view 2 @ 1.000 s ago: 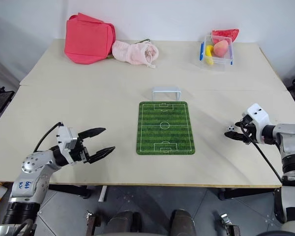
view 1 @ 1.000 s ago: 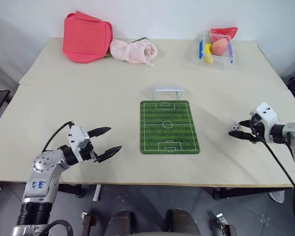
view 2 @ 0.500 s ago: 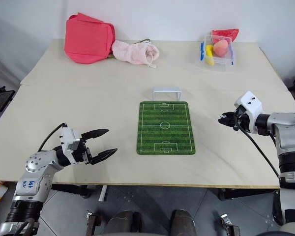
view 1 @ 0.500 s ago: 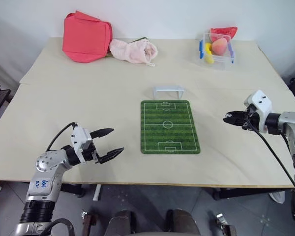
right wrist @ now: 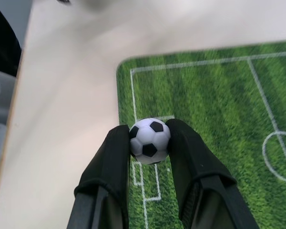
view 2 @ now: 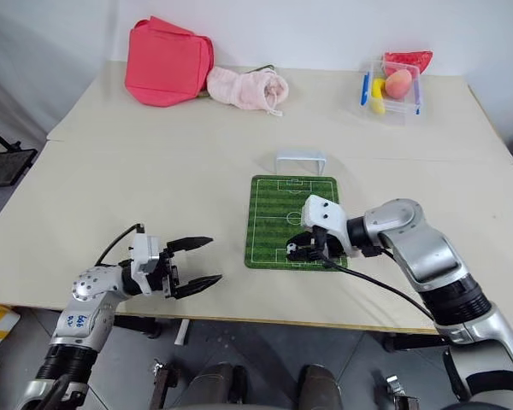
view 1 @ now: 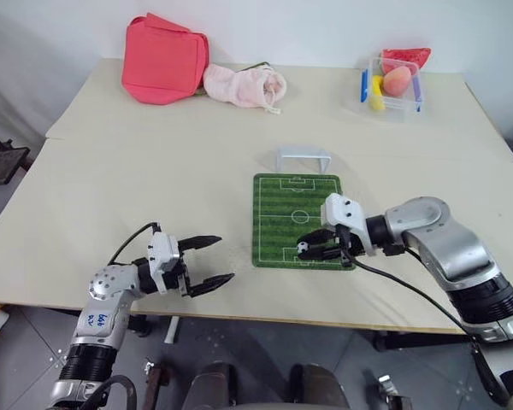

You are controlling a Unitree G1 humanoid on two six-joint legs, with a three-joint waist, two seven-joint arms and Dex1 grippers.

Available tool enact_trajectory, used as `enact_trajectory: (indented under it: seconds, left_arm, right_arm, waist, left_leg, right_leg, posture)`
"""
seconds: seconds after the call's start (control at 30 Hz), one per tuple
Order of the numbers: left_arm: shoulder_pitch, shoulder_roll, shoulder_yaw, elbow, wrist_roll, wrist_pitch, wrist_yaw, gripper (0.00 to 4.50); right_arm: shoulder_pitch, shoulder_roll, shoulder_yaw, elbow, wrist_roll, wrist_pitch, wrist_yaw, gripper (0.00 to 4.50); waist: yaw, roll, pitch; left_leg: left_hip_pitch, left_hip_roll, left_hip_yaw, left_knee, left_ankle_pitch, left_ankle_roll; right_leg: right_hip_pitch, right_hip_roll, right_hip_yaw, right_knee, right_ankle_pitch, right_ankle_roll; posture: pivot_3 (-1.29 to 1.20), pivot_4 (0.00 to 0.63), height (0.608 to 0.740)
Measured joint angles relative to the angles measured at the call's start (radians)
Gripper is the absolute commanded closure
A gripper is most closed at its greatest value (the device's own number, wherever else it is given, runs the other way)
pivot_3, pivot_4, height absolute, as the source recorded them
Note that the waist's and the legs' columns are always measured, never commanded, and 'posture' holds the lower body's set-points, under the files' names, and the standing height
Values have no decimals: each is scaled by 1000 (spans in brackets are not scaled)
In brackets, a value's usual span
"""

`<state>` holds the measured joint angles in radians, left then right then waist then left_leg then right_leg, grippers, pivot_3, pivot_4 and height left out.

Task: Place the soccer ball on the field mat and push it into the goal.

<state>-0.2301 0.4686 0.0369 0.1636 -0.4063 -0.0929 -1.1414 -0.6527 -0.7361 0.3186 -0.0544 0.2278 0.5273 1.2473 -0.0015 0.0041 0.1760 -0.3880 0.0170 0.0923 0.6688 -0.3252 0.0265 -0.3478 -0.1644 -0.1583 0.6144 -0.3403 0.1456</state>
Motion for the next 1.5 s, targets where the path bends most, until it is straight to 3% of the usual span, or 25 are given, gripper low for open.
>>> enact_trajectory:
  seconds: [0.43, 0.9, 1.13, 1.5]
  left_arm:
    - [-28, 3, 24, 14, -5, -7, -11, 0]
    - [-35, 3, 29, 14, -8, -8, -9, 0]
    - [-35, 3, 31, 14, -8, -8, -7, 0]
    - [-40, 4, 32, 14, -8, -9, -3, 0]
  right_arm:
    - [-50, 88, 37, 205, -72, -113, 37, 3655]
    - [-45, 96, 37, 220, -90, -136, 66, 3655]
    - [-44, 96, 37, 222, -90, -139, 72, 1379]
    - [-29, 74, 13, 169, -78, -134, 74, 1379]
  waist:
    - [-2, 0, 0]
    - [-3, 0, 0]
    - [-3, 0, 0]
    - [-3, 0, 0]
  left_leg:
    - [0, 0, 0, 0, 0, 0]
    - [0, 0, 0, 0, 0, 0]
    - [0, 0, 0, 1, 0, 0]
    - [-1, 0, 0, 4, 0, 0]
  right_leg:
    - [-2, 0, 0, 4, 0, 0]
    - [-2, 0, 0, 4, 0, 0]
    - [-2, 0, 0, 5, 0, 0]
    - [-2, 0, 1, 6, 0, 0]
  posture:
    - [0, 150, 740]
    - [0, 150, 740]
    - [0, 150, 740]
    - [0, 150, 740]
